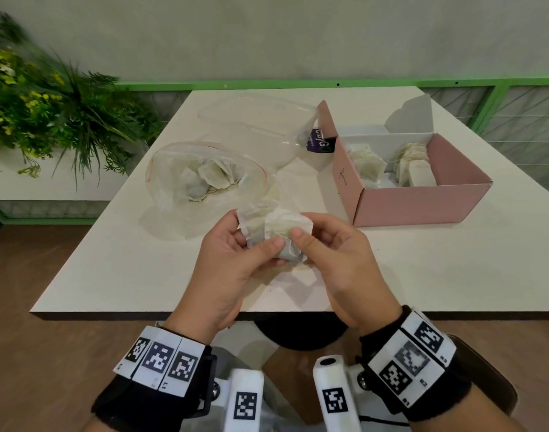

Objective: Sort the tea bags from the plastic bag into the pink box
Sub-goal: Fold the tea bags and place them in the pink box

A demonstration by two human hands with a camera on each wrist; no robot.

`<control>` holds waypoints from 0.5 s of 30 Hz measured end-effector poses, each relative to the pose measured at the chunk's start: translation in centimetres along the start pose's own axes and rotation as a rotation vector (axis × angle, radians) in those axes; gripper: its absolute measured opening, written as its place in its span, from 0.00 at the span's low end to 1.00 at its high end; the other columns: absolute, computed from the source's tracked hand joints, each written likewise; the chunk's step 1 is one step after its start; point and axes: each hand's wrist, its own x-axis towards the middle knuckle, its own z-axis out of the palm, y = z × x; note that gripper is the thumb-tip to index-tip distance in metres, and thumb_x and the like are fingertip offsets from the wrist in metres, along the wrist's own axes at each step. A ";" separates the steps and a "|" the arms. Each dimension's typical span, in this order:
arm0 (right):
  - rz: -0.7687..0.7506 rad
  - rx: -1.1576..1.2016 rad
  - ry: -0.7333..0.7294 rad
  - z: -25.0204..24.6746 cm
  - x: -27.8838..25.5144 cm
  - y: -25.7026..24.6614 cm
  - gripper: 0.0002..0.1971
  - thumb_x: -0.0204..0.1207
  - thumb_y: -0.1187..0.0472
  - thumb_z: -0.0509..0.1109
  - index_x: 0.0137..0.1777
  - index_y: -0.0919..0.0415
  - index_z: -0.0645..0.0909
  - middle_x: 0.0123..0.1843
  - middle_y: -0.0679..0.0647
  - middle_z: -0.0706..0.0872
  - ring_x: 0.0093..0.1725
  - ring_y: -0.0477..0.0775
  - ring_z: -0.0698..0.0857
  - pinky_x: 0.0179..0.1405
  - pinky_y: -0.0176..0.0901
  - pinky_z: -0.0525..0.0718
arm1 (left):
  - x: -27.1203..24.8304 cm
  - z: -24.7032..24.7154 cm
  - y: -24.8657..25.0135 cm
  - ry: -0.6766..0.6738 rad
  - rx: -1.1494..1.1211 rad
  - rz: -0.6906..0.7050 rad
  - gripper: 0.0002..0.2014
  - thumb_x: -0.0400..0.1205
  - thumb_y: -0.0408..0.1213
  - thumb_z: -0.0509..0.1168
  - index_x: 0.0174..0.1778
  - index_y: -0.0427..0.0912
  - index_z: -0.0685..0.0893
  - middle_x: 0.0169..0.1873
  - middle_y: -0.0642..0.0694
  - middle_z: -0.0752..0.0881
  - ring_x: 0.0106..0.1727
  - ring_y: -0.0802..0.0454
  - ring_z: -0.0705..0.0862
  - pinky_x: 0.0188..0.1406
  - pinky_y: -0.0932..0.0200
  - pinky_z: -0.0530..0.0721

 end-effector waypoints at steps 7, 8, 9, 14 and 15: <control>-0.016 0.154 -0.029 -0.2 -0.3 -0.3 0.14 0.71 0.66 0.77 0.53 0.74 0.85 0.46 0.68 0.88 0.47 0.64 0.86 0.53 0.55 0.87 | 0.4 0.1 -0.3 0.093 0.090 -0.045 0.13 0.91 0.32 0.58 0.55 0.37 0.89 0.48 0.37 0.94 0.48 0.43 0.92 0.43 0.50 0.92; -0.024 0.146 -0.049 -0.2 -0.4 -0.3 0.14 0.71 0.66 0.77 0.53 0.75 0.85 0.47 0.69 0.89 0.48 0.64 0.86 0.54 0.58 0.86 | 0.4 0.1 -0.4 0.080 0.125 -0.046 0.14 0.91 0.33 0.58 0.55 0.37 0.90 0.48 0.37 0.94 0.48 0.43 0.92 0.46 0.50 0.92; -0.034 0.133 -0.065 -0.2 -0.4 -0.3 0.14 0.71 0.67 0.77 0.53 0.75 0.85 0.47 0.69 0.89 0.48 0.64 0.87 0.55 0.58 0.86 | 0.3 0.1 -0.5 0.057 0.166 -0.044 0.14 0.92 0.33 0.58 0.55 0.37 0.91 0.49 0.37 0.94 0.50 0.42 0.93 0.49 0.48 0.91; -0.087 0.048 -0.064 0.0 -0.5 -0.1 0.10 0.74 0.70 0.76 0.53 0.76 0.86 0.47 0.67 0.91 0.45 0.59 0.89 0.46 0.47 0.89 | 0.1 0.5 -0.3 -0.015 0.202 -0.080 0.22 0.93 0.40 0.56 0.45 0.46 0.96 0.45 0.40 0.95 0.50 0.46 0.94 0.47 0.53 0.91; -0.100 0.027 -0.051 0.0 -0.5 0.0 0.09 0.75 0.71 0.75 0.53 0.75 0.86 0.47 0.68 0.91 0.46 0.60 0.90 0.48 0.49 0.89 | 0.2 0.4 -0.3 -0.044 0.194 -0.083 0.22 0.92 0.47 0.57 0.48 0.46 0.96 0.48 0.39 0.95 0.52 0.44 0.94 0.49 0.51 0.91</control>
